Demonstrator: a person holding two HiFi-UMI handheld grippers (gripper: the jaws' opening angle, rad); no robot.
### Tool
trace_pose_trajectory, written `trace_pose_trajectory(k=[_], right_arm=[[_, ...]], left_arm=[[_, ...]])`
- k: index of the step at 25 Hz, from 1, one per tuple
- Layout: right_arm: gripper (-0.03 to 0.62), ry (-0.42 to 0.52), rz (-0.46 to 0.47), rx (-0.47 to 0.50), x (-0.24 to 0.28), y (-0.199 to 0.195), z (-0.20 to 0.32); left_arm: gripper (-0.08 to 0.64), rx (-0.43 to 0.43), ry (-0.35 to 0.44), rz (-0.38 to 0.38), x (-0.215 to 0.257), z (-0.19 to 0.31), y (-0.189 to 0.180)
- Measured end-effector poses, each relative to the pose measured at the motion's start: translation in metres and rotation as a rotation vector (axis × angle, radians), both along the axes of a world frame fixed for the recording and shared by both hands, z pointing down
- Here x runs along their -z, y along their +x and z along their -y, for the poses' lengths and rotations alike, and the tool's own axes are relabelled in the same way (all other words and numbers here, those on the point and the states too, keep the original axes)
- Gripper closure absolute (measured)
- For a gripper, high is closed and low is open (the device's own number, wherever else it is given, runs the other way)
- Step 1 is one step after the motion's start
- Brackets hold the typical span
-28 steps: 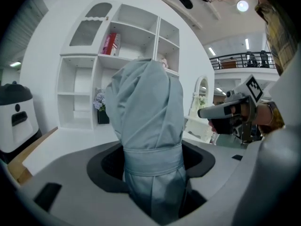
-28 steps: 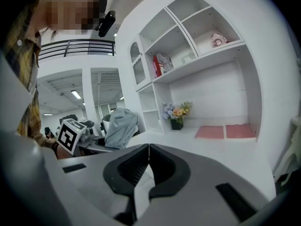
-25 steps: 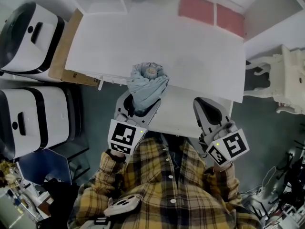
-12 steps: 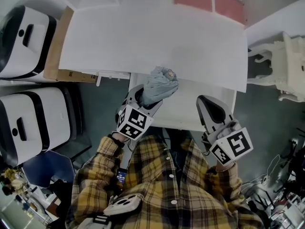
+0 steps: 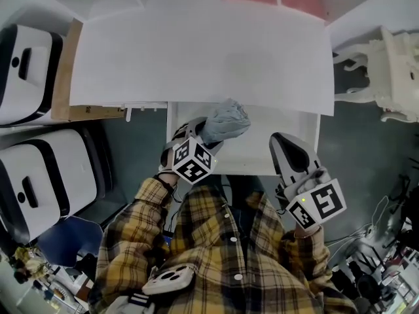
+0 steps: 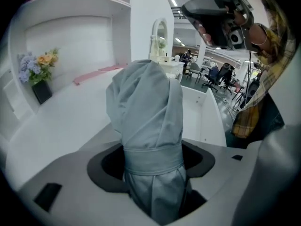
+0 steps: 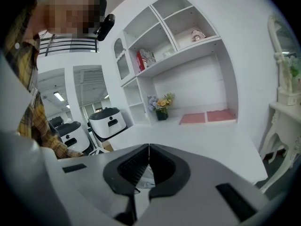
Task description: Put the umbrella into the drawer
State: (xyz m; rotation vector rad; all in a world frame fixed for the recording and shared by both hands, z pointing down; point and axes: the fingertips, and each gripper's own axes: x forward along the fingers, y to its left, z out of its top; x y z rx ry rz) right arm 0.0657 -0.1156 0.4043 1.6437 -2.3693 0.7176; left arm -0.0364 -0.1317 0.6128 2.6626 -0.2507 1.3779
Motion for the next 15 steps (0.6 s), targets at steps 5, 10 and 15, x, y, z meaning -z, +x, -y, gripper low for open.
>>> trace_pose_trajectory(k=[5,10,15], right_arm=[[0.575,-0.013,0.010,-0.015,-0.005,0.003,-0.004],[0.575,-0.025,0.017,-0.032,-0.009,0.005,-0.006],[0.575,-0.033,0.020,-0.033,-0.015,0.005,-0.003]], left_arm=[[0.244,-0.010,-0.054,0.050,-0.027,-0.008,0.000],[0.244,-0.007,-0.089,0.074,-0.046,-0.015,-0.003],[0.244,-0.018,-0.102,0.098,-0.064,-0.017,-0.002]])
